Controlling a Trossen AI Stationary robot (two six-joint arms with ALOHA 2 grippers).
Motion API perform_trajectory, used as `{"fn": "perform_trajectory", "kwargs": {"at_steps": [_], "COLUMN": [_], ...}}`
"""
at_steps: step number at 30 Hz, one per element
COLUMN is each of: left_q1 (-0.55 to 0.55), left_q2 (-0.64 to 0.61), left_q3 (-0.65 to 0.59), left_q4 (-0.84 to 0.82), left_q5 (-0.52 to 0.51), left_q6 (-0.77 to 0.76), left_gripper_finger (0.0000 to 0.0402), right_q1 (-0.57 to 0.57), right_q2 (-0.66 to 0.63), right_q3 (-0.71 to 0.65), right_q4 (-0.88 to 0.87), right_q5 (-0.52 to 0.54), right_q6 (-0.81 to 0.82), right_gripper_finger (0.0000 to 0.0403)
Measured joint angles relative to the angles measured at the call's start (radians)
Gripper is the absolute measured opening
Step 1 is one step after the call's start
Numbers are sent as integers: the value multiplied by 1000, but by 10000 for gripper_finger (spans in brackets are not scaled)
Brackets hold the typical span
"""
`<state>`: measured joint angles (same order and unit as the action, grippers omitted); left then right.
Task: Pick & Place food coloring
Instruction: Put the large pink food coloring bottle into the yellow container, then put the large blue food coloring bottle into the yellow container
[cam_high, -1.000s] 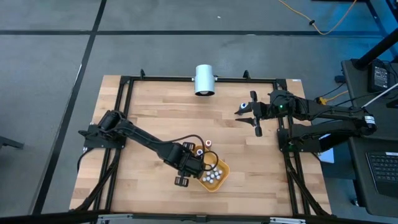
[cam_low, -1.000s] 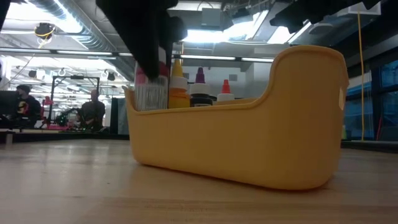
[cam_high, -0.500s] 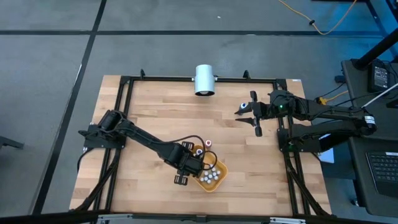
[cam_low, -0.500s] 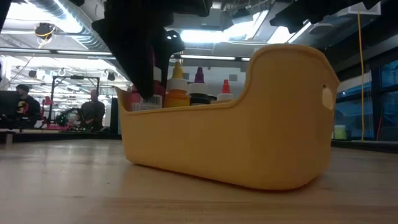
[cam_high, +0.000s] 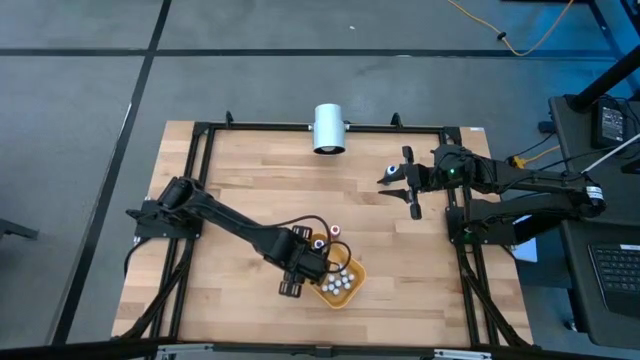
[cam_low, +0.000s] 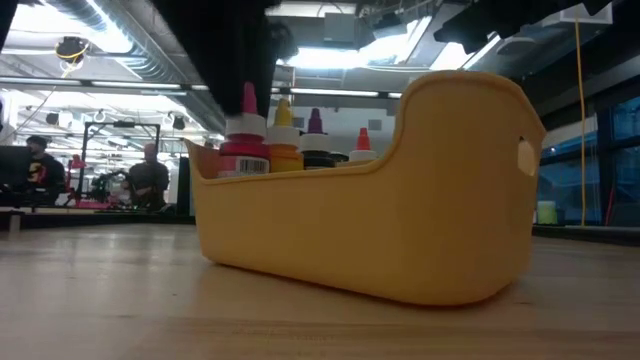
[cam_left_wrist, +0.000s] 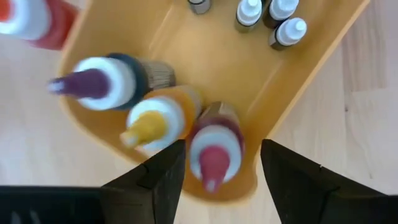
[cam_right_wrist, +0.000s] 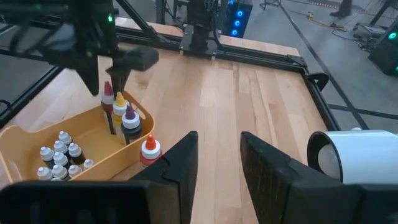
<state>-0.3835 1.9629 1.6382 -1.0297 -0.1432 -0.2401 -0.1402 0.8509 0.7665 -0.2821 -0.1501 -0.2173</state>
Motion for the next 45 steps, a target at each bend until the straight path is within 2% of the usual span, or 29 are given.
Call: {"fn": "perform_trajectory", "kwargs": {"at_steps": [8,13,17,22,28,33,37,45], "left_q1": [-1,-1,0,10,36,71,95,150], "left_q2": [0,0,0,-2,-83,-223,-361,-678], "left_q3": [261,419,482,500,453,358,234,-113], "left_q4": [-265,-342,-343,-355,-374,-350,-260,-27], "left_q5": [-48,-135,-215,-231,-273,-346,-363,-360], "left_q6": [-9,-8,22,13,28,36,51,69], "left_gripper_finger": [205,205,205,205,202,187,177,171], "right_q1": [0,0,0,0,0,0,0,0], "right_q2": [0,0,0,0,0,0,0,0], "right_q3": [0,0,0,0,0,0,0,0], "right_q4": [0,0,0,0,0,0,0,0], "right_q5": [0,0,0,0,0,0,0,0], "right_q6": [0,0,0,0,0,0,0,0], "right_gripper_finger": [123,123,123,123,123,123,123,123]}}
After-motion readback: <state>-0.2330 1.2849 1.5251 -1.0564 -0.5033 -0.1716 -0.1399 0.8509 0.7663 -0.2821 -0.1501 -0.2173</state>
